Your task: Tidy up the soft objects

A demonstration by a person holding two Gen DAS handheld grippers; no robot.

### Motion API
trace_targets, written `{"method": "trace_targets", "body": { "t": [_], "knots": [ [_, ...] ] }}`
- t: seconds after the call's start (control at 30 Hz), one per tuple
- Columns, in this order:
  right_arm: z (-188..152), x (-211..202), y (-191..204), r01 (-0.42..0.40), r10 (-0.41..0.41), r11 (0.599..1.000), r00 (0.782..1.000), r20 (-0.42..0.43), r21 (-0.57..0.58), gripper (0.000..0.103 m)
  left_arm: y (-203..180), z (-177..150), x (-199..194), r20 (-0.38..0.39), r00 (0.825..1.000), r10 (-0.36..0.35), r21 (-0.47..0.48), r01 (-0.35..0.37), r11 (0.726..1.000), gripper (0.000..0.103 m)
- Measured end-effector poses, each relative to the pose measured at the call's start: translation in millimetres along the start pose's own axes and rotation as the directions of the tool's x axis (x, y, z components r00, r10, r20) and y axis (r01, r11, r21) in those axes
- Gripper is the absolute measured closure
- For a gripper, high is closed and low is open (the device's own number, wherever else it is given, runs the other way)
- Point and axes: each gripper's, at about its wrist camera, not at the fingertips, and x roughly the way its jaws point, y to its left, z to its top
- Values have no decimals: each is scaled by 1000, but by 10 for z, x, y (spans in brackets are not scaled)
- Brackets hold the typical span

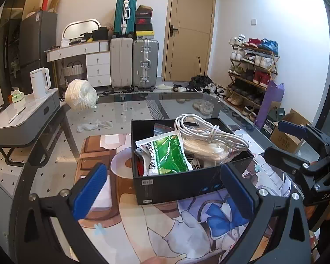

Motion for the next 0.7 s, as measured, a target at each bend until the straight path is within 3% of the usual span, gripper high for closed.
{"method": "trace_targets", "body": {
  "t": [0.37, 0.7],
  "knots": [
    [-216, -12, 128, -29, 30, 1000, 999, 31, -8, 1, 72, -197, -75, 73, 997, 36, -3, -36, 999, 0],
    [-300, -47, 131, -23, 23, 1000, 997, 67, 2, 1, 52, -223, -73, 112, 994, 16, -1, -16, 1000, 0]
  ]
}}
